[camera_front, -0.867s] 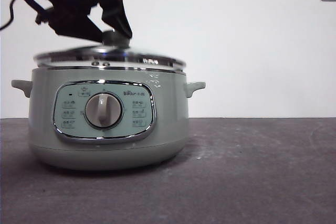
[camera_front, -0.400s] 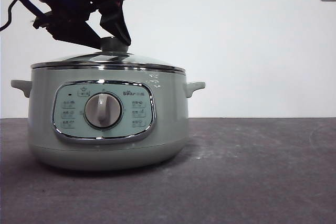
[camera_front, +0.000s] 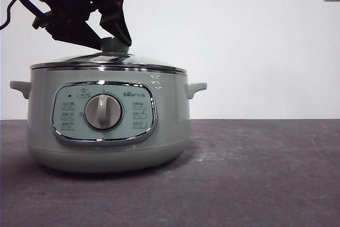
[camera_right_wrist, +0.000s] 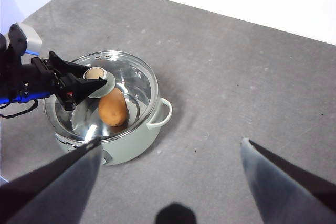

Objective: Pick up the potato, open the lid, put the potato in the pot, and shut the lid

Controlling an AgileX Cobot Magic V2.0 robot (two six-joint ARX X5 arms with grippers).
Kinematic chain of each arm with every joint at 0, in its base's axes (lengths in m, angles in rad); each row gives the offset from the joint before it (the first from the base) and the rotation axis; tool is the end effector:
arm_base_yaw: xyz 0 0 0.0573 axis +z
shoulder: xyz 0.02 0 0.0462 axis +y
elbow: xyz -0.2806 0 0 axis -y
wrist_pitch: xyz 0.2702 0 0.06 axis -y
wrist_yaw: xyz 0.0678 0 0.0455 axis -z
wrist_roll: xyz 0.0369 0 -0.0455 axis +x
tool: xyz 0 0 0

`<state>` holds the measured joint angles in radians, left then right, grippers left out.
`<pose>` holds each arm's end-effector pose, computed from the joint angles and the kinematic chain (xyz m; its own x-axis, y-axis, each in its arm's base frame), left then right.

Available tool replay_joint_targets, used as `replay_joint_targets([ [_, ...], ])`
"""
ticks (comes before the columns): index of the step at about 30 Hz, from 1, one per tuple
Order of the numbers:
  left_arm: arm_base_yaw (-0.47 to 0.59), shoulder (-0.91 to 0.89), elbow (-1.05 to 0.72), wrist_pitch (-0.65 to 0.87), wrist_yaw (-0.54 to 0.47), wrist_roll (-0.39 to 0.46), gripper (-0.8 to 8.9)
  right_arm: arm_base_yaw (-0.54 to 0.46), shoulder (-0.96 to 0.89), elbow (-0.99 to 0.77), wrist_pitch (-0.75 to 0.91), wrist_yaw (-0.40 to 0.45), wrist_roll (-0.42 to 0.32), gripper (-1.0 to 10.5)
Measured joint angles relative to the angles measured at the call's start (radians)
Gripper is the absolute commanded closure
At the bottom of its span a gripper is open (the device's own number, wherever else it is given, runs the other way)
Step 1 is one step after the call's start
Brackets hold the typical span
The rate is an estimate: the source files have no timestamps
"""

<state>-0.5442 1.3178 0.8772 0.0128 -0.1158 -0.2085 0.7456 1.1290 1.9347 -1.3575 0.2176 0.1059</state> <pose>0.2715 -0.1593 0.2709 0.8330 -0.3691 -0.4121 0.3417 0.9291 -0.1414 0.1026 0.0839 0.5392 0.7573 0.4055 -0.5119 -0.4837 0.8750 -0.0225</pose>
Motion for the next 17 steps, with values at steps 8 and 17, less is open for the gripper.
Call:
replay_joint_targets([
  [8, 0.014, -0.037, 0.022, -0.059, -0.006, 0.0, 3.73, 0.0, 0.006, 0.0, 0.0, 0.0, 0.0, 5.1],
  [17, -0.042, -0.287, 0.052, -0.182, -0.008, 0.002, 3.8, 0.0, -0.049, -0.126, 0.059, 0.071, -0.008, 5.2],
])
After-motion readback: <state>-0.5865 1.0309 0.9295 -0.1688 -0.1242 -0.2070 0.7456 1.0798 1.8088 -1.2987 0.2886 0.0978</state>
